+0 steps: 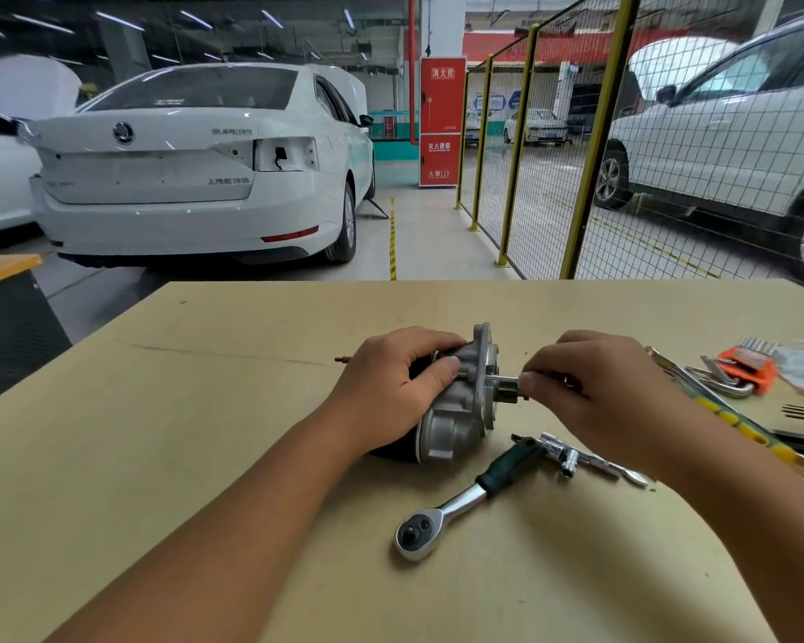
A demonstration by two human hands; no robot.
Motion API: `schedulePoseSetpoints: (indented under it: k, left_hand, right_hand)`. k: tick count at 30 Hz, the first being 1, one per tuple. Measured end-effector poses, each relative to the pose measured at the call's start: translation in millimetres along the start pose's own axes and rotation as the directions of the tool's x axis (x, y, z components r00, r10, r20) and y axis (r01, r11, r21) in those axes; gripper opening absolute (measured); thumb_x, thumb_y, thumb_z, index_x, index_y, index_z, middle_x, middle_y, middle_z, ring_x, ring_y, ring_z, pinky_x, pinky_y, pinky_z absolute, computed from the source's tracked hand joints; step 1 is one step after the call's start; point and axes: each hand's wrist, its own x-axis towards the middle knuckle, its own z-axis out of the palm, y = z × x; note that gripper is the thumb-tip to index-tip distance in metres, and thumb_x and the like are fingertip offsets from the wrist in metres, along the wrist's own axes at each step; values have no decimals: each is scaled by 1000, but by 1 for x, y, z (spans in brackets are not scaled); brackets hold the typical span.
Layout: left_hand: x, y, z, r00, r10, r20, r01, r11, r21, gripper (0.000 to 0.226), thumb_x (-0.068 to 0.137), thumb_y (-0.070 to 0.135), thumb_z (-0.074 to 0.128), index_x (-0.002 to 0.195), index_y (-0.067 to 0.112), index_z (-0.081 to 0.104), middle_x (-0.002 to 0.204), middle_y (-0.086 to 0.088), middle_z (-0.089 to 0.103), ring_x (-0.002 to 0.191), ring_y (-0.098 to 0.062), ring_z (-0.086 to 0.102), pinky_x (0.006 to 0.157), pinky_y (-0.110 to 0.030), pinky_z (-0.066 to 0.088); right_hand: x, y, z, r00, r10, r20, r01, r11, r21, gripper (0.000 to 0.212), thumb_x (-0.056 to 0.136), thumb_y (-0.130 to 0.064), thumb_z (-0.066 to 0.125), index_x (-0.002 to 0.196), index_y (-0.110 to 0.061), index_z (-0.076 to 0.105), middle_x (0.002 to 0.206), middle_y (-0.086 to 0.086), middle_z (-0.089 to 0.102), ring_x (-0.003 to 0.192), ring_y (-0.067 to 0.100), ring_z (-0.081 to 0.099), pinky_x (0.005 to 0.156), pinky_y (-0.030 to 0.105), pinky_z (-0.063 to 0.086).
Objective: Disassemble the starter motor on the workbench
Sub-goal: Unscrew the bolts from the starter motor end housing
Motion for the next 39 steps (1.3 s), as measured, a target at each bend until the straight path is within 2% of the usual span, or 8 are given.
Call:
schedulePoseSetpoints:
  k: [5, 9, 14, 23, 26, 30, 35, 39]
  left_hand:
    - [0, 1, -1, 1000, 5, 6, -5, 1000, 6, 37, 92, 39, 63, 125, 26, 73, 114, 18, 72, 110, -2, 65, 101, -37, 53]
    - [-1, 0, -1, 1000, 8, 10, -9, 1000, 28, 39, 90, 42, 64, 126, 29, 72, 115, 19, 72, 110, -2, 65, 100, -39, 53]
    - [-1, 1, -1, 1000, -12, 20, 11, 1000, 22, 38, 93, 46, 60, 126, 31, 71, 117, 20, 71, 112, -2, 64, 100, -40, 52]
    - [-1, 5, -2, 1000, -12, 12, 11, 1000, 15, 39, 91, 41, 61, 125, 26, 73, 116, 16, 72, 111, -5, 65, 102, -38, 51]
    - [-1, 4, -2, 1000, -10, 18, 10, 1000, 23, 40, 90, 42, 62, 126, 26, 72, 116, 17, 72, 111, -4, 64, 102, -39, 51]
    - [-1, 4, -2, 1000, -6, 22, 5, 1000, 26, 41, 89, 42, 64, 126, 27, 72, 115, 18, 72, 110, -2, 64, 101, -38, 52]
    - [-1, 4, -1, 1000, -11, 16, 11, 1000, 17, 38, 92, 42, 61, 125, 27, 72, 114, 18, 72, 110, -3, 64, 100, -39, 52]
    - [0, 4, -2, 1000, -13, 4, 12, 1000, 21, 37, 93, 41, 60, 124, 27, 73, 113, 19, 72, 109, -2, 65, 100, -38, 52]
  right_hand:
    - [2, -4, 5, 999, 20, -26, -21, 998, -51, 10, 94, -22, 68, 91, -18, 77, 87, -9, 60, 78, 13, 55, 71, 30, 42]
    - [-1, -13, 2, 998, 30, -52, -41, 977, -211, 7, 91, -38, 70, 86, -32, 71, 90, -19, 61, 90, 16, 55, 82, 40, 46]
    - [-1, -11, 0, 995, 65, -77, -73, 992, -103, 7, 86, -38, 76, 82, -33, 73, 81, -20, 63, 75, 8, 57, 70, 37, 52]
    - [3, -4, -2, 997, 82, -6, -83, 991, -105, 10, 93, -21, 69, 89, -24, 78, 81, -14, 56, 72, 3, 47, 63, 16, 30]
    - [3, -8, -2, 996, 84, -15, -85, 988, -128, 10, 93, -20, 70, 89, -21, 79, 83, -12, 59, 76, 11, 52, 69, 28, 39]
    - [-1, -13, -4, 993, 113, -23, -115, 965, -235, 7, 91, -34, 71, 87, -32, 75, 88, -20, 61, 86, 14, 57, 82, 38, 49]
    - [-1, -12, -3, 994, 104, -34, -108, 986, -129, 13, 86, -29, 78, 79, -29, 67, 78, -16, 59, 77, 14, 56, 74, 38, 51]
    - [-1, -10, -4, 996, 87, 28, -86, 996, -35, 10, 89, -33, 73, 82, -32, 66, 75, -13, 61, 70, 4, 54, 61, 26, 42]
